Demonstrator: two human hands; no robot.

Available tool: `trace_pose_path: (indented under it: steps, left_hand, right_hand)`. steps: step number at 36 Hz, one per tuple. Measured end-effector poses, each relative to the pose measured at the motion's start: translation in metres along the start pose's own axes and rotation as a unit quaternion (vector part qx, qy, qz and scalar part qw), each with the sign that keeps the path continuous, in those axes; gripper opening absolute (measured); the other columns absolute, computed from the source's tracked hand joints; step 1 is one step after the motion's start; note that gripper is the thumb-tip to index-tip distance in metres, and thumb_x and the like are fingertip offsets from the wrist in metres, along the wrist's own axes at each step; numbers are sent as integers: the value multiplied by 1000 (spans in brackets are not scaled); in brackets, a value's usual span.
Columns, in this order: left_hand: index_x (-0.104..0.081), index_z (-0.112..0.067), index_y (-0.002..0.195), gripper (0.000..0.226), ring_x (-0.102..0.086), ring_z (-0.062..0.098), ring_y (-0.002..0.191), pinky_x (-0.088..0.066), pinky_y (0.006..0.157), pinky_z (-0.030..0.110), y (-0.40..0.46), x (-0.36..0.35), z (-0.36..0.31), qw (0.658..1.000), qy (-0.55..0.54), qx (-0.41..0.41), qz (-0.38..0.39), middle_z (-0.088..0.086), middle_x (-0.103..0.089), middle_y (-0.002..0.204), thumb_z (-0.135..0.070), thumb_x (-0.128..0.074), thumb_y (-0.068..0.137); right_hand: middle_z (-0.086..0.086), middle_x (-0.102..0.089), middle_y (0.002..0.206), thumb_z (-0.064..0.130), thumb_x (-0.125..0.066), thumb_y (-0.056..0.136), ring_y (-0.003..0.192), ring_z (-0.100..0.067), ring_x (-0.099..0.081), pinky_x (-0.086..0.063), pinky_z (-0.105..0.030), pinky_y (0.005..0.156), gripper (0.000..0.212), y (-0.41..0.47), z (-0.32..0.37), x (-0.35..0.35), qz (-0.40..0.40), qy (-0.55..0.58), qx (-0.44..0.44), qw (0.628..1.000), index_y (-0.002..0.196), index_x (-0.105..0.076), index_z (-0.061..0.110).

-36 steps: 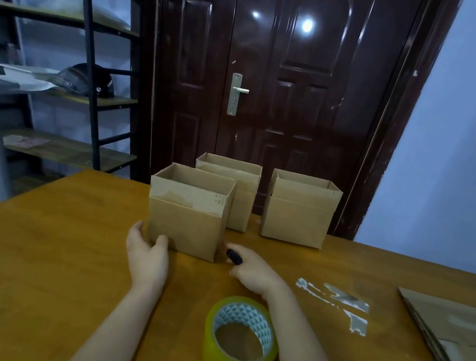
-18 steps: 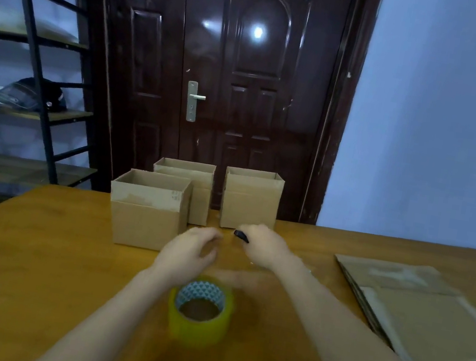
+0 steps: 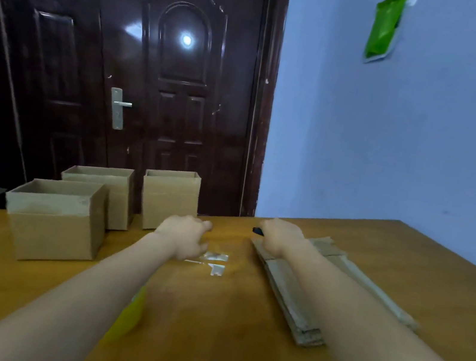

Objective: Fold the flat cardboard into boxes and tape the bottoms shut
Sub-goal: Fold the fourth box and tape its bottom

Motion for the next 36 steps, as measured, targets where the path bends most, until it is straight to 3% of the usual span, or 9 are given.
trace_pose_path:
  steps: [10,13,18,22,25,31,36]
  left_hand:
    - [-47,-16,127,39,-52,26,112,-41,89,38,44,10,-107,996,24,-82,-11,7,-58,119,-38,-43,95]
    - [-48,-17,124,38,-53,26,108,-42,84,37,51,5,-126,996,7,-84,8,7,-59,116,-38,-42,94]
    - [-43,-17,129,40,-55,28,106,-35,73,34,53,-13,-148,997,-12,-71,35,9,-59,118,-37,-38,96]
    - [-45,-17,126,41,-58,25,101,-36,71,33,50,-34,-153,996,-35,-59,49,6,-62,112,-43,-34,98]
    - [-49,-17,116,38,-59,23,94,-38,67,32,48,-47,-153,996,-55,-47,49,4,-62,105,-45,-33,97]
    - [-51,-16,107,33,-55,18,79,-42,64,31,45,-45,-158,993,-115,-12,7,-1,-56,86,-43,-35,97]
    - [-49,-13,112,31,-59,18,78,-51,64,31,47,-25,-156,968,-233,78,-41,1,-60,87,-38,-37,97]
  right_hand:
    - [-11,-61,115,1,-38,92,98,-31,-61,-51,-36,74,40,-52,-121,-1,21,16,-105,994,127,-55,11]
    - [-11,-61,112,2,-37,94,88,-28,-59,-47,-33,66,39,-65,-147,-7,29,11,-132,991,127,-53,11]
    - [-4,-52,88,5,-37,94,68,-19,-48,-41,-30,60,24,-83,-178,-28,56,30,-184,981,110,-53,11]
    - [-3,-51,89,9,-36,95,76,-22,-51,-43,-31,68,18,-89,-186,-49,71,64,-206,974,103,-52,13]
    - [-1,-47,81,12,-36,96,69,-18,-47,-40,-29,63,12,-89,-186,-61,76,79,-210,972,94,-48,14]
    - [-3,-51,82,17,-37,96,74,-23,-53,-44,-32,62,15,-86,-183,-61,35,104,-221,969,94,-51,14]
    - [-11,-58,99,17,-36,98,82,-28,-56,-44,-34,65,23,-83,-191,-44,-60,223,-263,937,110,-53,6]
Point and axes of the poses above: each hand's wrist, its own y-axis towards the middle knuckle, its own x-axis out of the back of the hand, z = x × y, the point moved 4 cm from there along y, towards the middle knuckle
